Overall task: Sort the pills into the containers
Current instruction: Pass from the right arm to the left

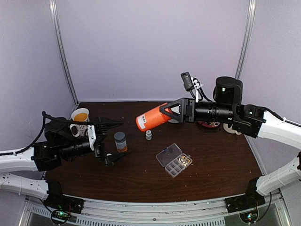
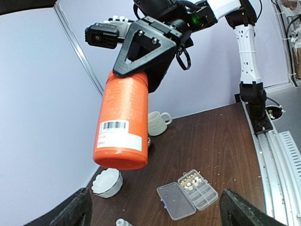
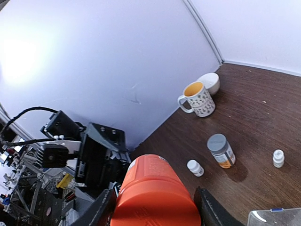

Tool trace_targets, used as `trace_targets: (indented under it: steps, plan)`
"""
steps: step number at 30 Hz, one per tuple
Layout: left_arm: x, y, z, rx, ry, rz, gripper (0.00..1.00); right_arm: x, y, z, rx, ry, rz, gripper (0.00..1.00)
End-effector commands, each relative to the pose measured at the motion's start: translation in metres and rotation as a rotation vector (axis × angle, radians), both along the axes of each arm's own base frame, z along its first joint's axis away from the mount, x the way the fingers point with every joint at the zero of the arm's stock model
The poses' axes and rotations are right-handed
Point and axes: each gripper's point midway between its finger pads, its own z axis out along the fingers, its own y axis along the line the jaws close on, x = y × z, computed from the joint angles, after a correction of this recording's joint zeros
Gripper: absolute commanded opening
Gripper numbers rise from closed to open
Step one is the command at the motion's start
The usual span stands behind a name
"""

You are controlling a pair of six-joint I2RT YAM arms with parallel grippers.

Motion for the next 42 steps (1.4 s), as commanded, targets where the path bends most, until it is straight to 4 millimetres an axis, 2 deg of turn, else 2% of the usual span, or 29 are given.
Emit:
trace_targets:
  steps: [1,10,21,24,28,31,36,42]
  plan:
    - [0.01,-0.003,0.044,-0.071,-0.215,0.072,0.98,-0.024,0.014,0.04,0.151,-0.039,0.097,0.28]
    - [0.016,-0.003,0.067,-0.157,-0.22,0.105,0.97,-0.043,0.032,0.042,0.18,-0.03,0.171,0.27]
    - [0.013,-0.01,0.065,-0.14,-0.209,0.067,0.79,-0.046,0.042,0.04,0.195,-0.011,0.192,0.23]
    - [0.011,-0.012,0.066,-0.139,-0.21,0.054,0.71,-0.046,0.043,0.039,0.194,-0.007,0.192,0.23]
    - [0.012,-0.015,0.066,-0.132,-0.187,0.051,0.45,-0.049,0.045,0.039,0.197,-0.011,0.207,0.22]
    - [0.01,-0.017,0.069,-0.144,-0.15,0.032,0.31,-0.052,0.047,0.035,0.194,-0.015,0.227,0.2]
    - [0.01,-0.021,0.073,-0.157,-0.046,0.008,0.01,-0.062,0.043,0.033,0.183,-0.085,0.276,0.18]
    - [0.008,-0.026,0.078,-0.266,0.165,-0.069,0.0,-0.077,0.033,0.046,0.143,-0.235,0.31,0.16]
